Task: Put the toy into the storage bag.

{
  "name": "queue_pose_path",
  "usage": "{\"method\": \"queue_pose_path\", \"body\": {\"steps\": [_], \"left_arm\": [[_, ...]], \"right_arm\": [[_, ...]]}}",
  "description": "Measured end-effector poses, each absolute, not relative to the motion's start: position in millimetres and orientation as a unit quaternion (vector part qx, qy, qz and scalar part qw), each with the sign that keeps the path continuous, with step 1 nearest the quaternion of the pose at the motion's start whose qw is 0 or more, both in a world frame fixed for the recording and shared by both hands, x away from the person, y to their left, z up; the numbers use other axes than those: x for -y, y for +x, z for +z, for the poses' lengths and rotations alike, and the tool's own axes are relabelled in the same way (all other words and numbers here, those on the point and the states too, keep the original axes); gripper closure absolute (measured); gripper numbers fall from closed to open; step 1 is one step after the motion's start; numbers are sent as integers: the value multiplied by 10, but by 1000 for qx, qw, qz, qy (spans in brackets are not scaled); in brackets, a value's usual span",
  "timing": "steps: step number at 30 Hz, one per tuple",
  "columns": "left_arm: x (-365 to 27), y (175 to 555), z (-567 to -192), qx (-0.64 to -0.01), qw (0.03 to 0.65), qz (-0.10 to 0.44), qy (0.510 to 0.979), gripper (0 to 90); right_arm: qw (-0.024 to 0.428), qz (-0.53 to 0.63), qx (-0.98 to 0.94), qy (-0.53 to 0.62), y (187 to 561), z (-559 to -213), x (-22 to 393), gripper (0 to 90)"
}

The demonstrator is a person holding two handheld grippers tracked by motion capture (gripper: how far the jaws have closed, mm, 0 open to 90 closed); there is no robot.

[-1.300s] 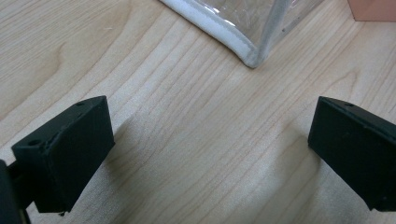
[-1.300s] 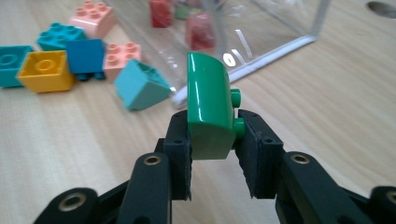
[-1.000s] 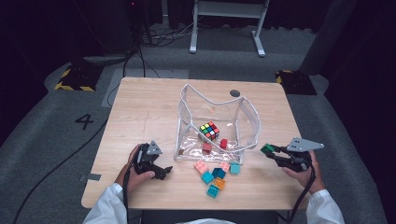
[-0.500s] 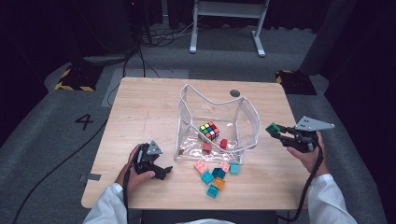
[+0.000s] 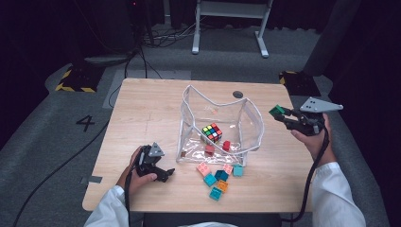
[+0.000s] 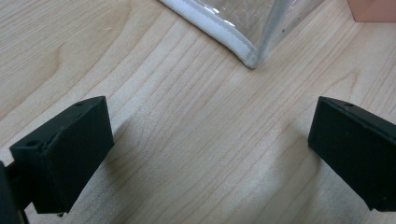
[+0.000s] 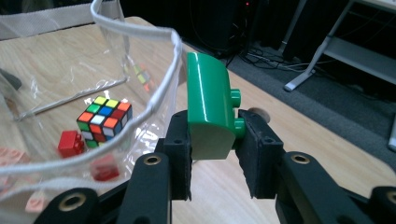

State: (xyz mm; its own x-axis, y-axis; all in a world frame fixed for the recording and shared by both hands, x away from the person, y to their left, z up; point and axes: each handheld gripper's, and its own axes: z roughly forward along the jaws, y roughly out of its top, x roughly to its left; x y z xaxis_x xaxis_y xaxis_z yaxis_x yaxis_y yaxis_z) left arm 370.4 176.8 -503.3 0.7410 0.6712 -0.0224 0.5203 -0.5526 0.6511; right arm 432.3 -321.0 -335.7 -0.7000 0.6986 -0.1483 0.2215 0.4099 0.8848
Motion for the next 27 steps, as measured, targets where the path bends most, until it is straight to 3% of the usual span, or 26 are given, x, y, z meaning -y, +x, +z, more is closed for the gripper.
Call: {"method": "queue_pose_path", "body": {"steps": [10, 27], "left_arm": [[-1766, 3699, -5035, -342, 327, 112, 874, 3], [-1766, 3699, -5035, -342, 327, 112, 874, 3]], "right_arm": [[258, 476, -798, 266, 4413, -3148, 2954, 669], [210, 487, -824, 199, 4422, -3083, 2375, 668]]}}
